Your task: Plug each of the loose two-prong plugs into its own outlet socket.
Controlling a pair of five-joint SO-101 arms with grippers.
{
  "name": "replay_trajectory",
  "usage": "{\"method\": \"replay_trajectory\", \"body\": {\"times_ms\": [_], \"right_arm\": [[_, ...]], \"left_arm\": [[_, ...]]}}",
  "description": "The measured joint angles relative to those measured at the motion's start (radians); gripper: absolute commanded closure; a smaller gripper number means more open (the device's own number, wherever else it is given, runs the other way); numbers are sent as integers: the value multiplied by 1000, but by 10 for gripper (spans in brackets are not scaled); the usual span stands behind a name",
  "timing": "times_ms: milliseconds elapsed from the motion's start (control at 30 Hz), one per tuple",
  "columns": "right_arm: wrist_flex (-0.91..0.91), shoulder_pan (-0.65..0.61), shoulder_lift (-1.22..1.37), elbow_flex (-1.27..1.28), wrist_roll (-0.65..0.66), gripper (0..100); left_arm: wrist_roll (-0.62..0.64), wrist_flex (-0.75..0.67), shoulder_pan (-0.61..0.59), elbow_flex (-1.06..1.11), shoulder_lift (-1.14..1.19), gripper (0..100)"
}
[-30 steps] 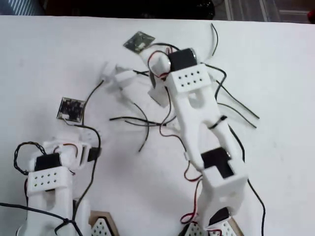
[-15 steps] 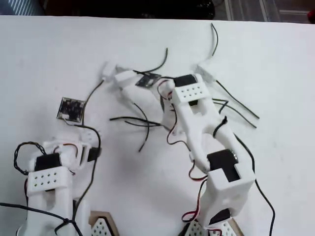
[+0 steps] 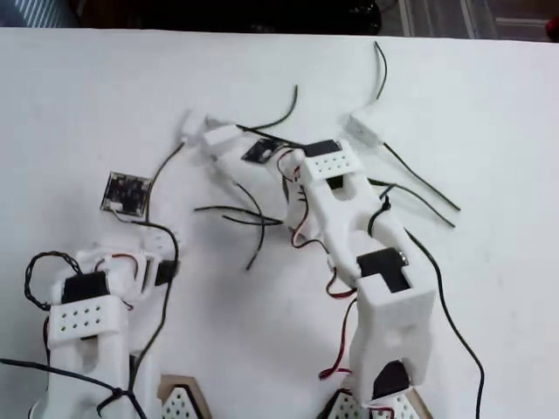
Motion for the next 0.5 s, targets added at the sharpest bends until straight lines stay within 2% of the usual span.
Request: {"method": "replay_trajectory", "body": {"times_ms": [100, 300, 500], "right_arm": [[-12, 3, 5, 0, 0, 979], [-15, -2, -52, 18, 2, 980], [129, 0, -172, 100, -2, 981]], "left_arm": [[0, -2, 0, 0, 0, 656], [0, -2, 0, 0, 0, 656], [0, -2, 0, 0, 0, 656]]}}
